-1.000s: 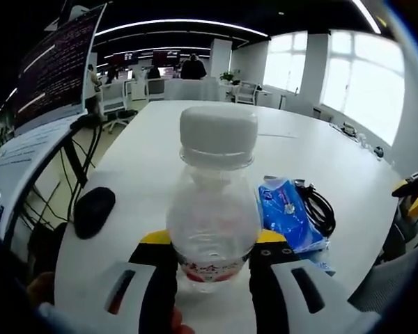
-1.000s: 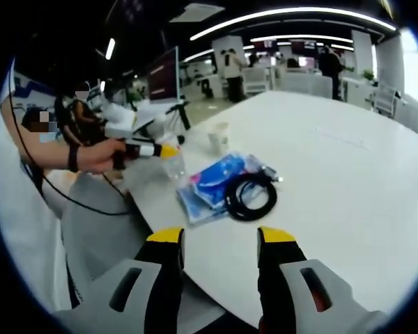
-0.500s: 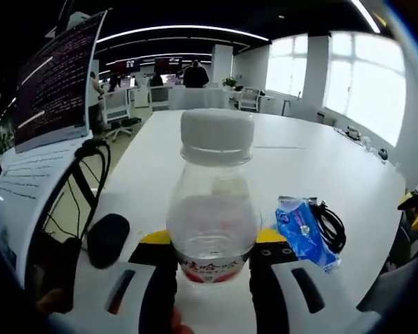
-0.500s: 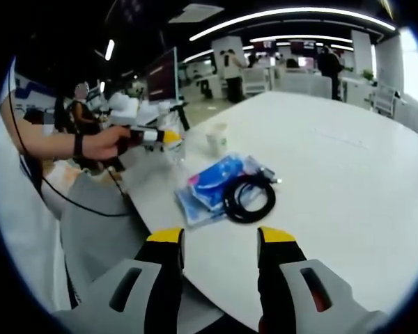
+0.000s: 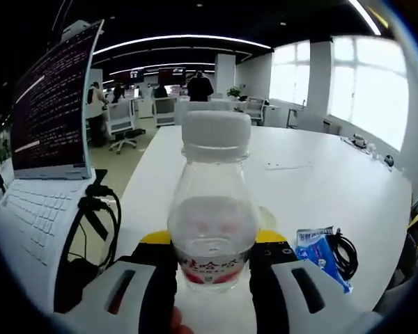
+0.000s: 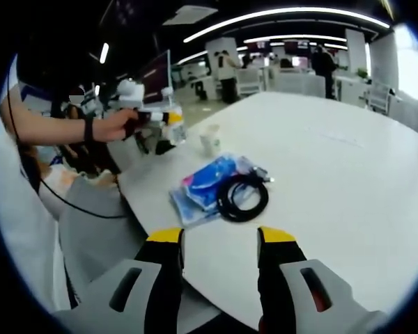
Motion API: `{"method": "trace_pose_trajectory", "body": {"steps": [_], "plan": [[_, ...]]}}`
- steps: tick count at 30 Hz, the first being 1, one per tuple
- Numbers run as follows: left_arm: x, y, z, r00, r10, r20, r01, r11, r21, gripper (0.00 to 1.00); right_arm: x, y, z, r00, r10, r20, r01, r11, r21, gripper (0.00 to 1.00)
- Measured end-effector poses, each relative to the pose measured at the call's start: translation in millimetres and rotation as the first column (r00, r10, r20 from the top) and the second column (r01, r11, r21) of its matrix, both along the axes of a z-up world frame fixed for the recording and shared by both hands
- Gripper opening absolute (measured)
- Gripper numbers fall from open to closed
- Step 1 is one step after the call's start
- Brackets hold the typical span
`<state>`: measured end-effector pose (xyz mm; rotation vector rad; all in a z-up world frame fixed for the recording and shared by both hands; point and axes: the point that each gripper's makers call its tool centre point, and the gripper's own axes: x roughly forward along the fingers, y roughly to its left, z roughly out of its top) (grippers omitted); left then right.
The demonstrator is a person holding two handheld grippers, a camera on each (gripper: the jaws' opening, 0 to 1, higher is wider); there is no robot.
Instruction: Arrange the tabletop items into an orderly group along one side of the table until the central work area is clear of visible clutter.
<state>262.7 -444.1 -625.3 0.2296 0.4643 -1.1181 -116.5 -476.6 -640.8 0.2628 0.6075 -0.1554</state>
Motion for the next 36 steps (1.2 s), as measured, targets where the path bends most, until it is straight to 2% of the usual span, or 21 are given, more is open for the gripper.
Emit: {"method": "trace_pose_trajectory", "body": {"steps": [13,24,36], "plan": [[16.1,-28.2,-3.0,1.0,-0.002,-0.001,0.002,1.0,-0.005,0.39,-8.6,-5.5,-0.4,0.999,-0.032,-0.009,0.032,0.999,0.004,0.4],[24.7,-43.3,-18.0,1.0,0.012,-0.017,-0.012,1.0,0.006,0.39,-11.7,-5.5,2.0,0.999,-0.045,-0.009,0.045,0.999,0.008,0.41],[31.6,-50.9,-38.3,0.999,0.028,-0.03,-0.028,0.999,0.016,0.39,-22.2,-2.2,1.9,0.998,-0.063,-0.024,0.063,0.998,0.012,0.41]]}}
